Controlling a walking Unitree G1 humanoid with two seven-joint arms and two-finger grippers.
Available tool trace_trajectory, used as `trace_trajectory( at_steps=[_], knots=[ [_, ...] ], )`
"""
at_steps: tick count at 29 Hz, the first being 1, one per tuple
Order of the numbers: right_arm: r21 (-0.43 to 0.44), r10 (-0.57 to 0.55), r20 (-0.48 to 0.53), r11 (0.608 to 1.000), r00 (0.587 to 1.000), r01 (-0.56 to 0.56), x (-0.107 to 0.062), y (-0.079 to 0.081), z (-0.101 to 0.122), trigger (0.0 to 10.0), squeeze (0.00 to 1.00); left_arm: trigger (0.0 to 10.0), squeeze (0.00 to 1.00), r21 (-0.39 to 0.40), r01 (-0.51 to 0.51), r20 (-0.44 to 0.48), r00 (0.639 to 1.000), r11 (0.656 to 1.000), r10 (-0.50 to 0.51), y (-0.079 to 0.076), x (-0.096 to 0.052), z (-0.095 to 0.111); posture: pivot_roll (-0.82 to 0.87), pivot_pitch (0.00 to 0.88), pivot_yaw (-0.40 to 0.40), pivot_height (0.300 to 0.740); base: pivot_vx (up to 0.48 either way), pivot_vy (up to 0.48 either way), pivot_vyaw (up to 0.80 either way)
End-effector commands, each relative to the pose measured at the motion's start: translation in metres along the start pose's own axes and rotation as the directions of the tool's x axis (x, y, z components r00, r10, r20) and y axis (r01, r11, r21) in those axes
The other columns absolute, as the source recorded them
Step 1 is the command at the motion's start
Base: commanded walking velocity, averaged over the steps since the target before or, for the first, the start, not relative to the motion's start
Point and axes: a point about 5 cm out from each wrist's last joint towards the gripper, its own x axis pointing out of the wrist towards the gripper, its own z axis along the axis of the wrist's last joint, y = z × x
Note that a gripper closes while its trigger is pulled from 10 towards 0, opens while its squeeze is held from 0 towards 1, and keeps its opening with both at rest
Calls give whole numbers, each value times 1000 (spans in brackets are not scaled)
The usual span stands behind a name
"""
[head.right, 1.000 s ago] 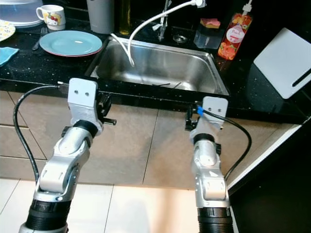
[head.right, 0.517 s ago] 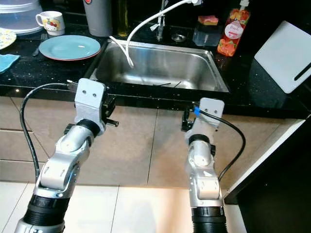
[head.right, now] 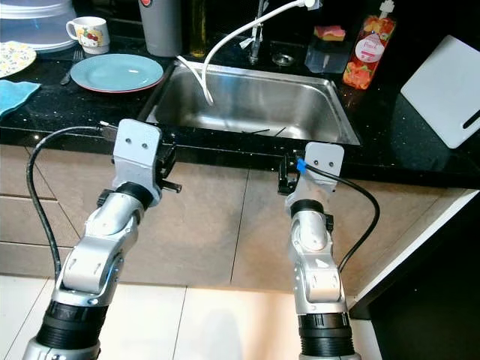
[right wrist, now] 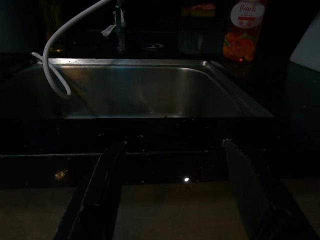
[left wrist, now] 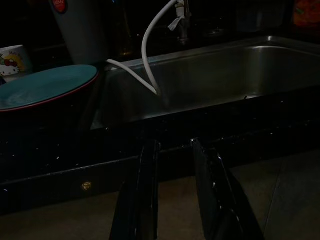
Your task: Kitchen organization
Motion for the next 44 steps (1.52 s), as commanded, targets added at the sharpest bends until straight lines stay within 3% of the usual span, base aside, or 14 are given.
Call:
trace_trajectory(
  at_steps=[1, 23, 44],
  knots=[
    [-9, 4, 24, 1000, 1000, -4, -2, -1, 4, 10000, 0, 10000, 0, -13, -2, 17, 1000, 1000, 2, -2, 2, 3, 222, 1, -94, 740, 0, 0, 0],
    [-17, 31, 5, 999, 1000, -31, -4, 2, 2, 10000, 0, 10000, 0, -57, 0, 17, 1000, 998, 1, -12, 2, 4, 211, 26, -114, 740, 0, 0, 0],
    [1, 23, -9, 1000, 1000, -23, -6, 5, 0, 10000, 0, 10000, 0, -46, 7, 13, 1000, 999, -7, -11, 1, 3, 212, 30, -104, 740, 0, 0, 0]
  ],
)
